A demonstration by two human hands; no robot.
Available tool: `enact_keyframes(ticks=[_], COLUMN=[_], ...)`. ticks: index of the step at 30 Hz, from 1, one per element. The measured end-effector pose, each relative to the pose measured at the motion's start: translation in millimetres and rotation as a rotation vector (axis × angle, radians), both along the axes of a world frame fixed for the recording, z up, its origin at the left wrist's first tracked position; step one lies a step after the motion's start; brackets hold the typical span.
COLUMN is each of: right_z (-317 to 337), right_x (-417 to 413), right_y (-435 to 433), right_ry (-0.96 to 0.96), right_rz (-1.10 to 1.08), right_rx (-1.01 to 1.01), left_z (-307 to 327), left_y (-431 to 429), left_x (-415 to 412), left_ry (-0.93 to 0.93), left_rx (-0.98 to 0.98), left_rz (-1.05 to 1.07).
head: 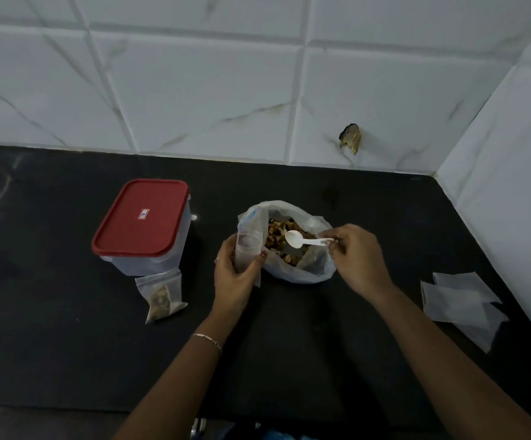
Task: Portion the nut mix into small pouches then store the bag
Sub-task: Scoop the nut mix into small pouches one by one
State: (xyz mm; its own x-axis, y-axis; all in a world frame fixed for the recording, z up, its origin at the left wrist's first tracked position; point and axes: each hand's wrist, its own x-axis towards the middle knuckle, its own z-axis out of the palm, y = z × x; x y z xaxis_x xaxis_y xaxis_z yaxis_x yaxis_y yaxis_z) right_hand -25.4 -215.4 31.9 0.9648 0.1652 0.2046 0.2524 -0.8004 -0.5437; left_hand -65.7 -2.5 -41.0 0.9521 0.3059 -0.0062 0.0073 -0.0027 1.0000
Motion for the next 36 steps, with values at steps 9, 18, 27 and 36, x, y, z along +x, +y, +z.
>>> enact_keyframes(ticks=[9, 18, 27, 36], right_z=[-8.0, -15.3, -21.4, -15.3], right_x=[39.2, 28.6, 39.4, 28.1], right_y=[41.6, 21.3, 36.0, 11.7], right_ry=[-0.212, -0.123, -0.187, -0.15], right_rz=[0.244, 0.289, 0.292, 0.32], right_rx=[-0.602, -0.422, -0.488, -0.364], left_z=[-2.9, 2.2, 9.0, 11.6], left_y=[-12.2, -14.0, -19.7, -16.2], left_x=[-15.4, -12.1, -13.0, -14.5], left_ry=[-0.021, 0.052, 0.064, 0.073], left_rx=[0.024, -0.119, -0.179, -0.229], left_rz=[-0.033, -0.143, -0.167, -0.195])
